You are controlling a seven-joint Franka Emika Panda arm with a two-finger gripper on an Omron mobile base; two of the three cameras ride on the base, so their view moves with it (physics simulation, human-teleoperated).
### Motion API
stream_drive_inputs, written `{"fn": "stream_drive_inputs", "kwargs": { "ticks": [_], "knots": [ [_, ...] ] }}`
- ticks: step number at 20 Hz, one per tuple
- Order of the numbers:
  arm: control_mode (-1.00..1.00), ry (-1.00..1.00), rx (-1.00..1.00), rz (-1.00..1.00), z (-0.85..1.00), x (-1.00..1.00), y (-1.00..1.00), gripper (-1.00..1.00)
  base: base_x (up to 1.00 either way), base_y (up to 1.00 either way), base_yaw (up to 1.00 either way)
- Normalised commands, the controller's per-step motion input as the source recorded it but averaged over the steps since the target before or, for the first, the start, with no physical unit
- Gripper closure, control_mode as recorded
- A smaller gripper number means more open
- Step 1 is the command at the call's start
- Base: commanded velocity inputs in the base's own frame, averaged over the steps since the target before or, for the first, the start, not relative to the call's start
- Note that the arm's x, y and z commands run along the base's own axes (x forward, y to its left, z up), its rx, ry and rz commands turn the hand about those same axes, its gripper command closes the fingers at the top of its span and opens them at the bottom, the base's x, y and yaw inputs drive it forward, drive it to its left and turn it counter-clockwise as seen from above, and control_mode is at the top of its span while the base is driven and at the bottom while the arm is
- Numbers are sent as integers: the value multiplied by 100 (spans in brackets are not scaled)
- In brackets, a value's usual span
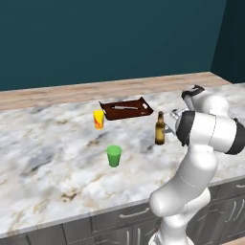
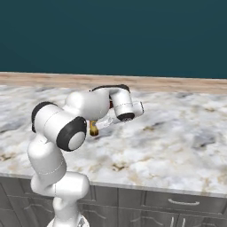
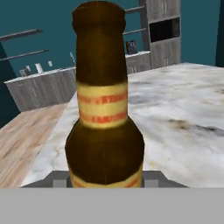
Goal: Place the drinks on the dining counter in a tight cluster.
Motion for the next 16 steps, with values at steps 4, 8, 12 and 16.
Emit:
{"fn": "stream_drive_inputs", "kwargs": {
  "ticks": [4, 8, 12, 16],
  "knots": [
    [-100, -23, 0, 2, -6, -34, 0, 100, 0, 0, 0],
    [-100, -10, 0, 0, -9, -31, 0, 100, 0, 0, 0],
    [-100, 0, 0, 0, -10, -3, 8, 100, 0, 0, 0],
    [-100, 0, -1, -2, -19, 9, 21, 100, 0, 0, 0]
  ]
}}
